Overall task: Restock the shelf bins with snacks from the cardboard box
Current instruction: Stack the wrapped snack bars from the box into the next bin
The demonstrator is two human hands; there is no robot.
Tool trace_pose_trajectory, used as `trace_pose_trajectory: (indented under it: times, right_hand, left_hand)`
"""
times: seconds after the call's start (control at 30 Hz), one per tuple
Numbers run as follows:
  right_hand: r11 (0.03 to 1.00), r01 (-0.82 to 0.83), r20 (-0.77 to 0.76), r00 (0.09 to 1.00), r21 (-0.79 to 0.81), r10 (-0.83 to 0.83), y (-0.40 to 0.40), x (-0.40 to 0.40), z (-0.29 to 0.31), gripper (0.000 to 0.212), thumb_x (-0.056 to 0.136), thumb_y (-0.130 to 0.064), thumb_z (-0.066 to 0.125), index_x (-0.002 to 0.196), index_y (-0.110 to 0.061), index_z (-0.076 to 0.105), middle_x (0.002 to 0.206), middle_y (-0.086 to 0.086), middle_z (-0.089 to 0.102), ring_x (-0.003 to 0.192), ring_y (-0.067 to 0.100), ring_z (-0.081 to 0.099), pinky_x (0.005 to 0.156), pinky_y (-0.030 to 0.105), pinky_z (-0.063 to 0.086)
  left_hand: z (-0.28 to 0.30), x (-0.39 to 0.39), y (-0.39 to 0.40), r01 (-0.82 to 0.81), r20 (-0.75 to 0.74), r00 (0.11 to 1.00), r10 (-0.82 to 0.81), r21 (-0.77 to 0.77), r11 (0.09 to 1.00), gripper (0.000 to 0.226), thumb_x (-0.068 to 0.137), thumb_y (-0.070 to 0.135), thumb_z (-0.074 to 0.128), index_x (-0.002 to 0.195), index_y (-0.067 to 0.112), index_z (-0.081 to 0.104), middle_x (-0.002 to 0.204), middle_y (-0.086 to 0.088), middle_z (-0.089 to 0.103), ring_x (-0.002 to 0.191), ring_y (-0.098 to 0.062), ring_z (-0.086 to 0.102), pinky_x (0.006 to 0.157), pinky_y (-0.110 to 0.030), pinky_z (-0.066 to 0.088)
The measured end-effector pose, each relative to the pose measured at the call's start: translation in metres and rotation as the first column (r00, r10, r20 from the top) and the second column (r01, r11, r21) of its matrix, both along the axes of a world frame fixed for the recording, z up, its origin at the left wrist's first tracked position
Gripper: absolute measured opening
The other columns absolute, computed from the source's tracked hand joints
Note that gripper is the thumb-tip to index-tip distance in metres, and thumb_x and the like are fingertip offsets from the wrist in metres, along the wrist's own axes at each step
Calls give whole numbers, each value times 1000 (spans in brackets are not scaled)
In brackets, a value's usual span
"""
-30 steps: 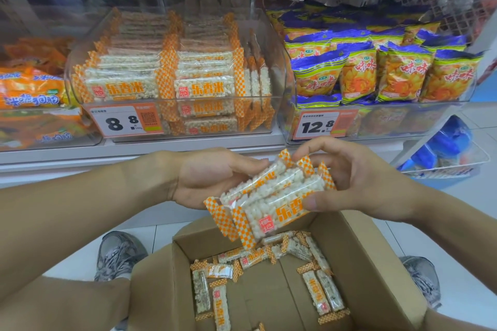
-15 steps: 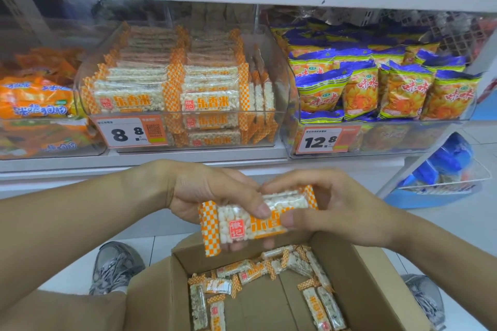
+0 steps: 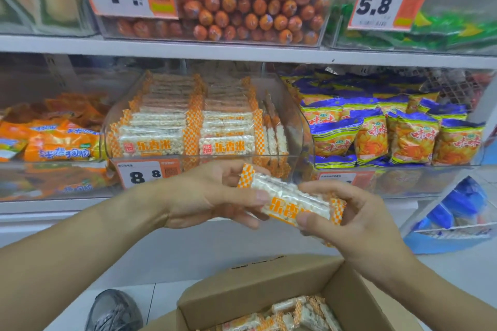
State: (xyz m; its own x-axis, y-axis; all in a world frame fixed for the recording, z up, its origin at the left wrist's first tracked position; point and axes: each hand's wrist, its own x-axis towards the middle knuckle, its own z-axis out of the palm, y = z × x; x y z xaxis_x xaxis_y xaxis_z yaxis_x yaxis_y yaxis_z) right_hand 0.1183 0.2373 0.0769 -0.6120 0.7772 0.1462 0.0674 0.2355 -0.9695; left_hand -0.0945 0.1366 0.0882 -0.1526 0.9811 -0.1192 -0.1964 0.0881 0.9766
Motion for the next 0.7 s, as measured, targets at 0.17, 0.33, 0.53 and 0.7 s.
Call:
trace_pose_trajectory:
  times: [0.17,0.33,0.53,0.7]
  right_hand:
    - [997,52,-120,992,54,-45,-18,-23,7,40,61,-43,84,98,-33,72,88,-1,74,67,13,65,58,25,49]
    - [924,227,-209,964,307,-167,-27,-42,-3,43,64,-46,79,103,-34,68,112,-2,62,101,14,65,80,28,52]
    - [816,254,-253,958,519,-137,-26,-72,10,35,65,-49,79,96,-38,67,112,-10,63,112,14,64,87,31,52]
    - [783,155,-53,986,603,-155,-13,-83,31,32,66,-49,71,92,-36,57,104,-14,61,103,3,60,82,14,43]
  left_hand:
    - [10,-10,3,-105,90,991,98,79,991,49,82,13,76,124,-2,57,122,-31,63,93,-31,68,77,-36,60]
    - [3,-10,3,-218,89,975,203,223,950,52,80,21,71,126,1,59,120,-23,68,107,-40,66,95,-48,55]
    - [13,-34,11,-298,93,954,284,306,904,39,90,21,71,125,6,63,123,-17,68,120,-47,58,106,-62,42]
    - [21,-42,18,-322,-25,936,352,354,878,40,88,24,65,125,10,64,114,-10,72,101,-30,69,81,-33,56]
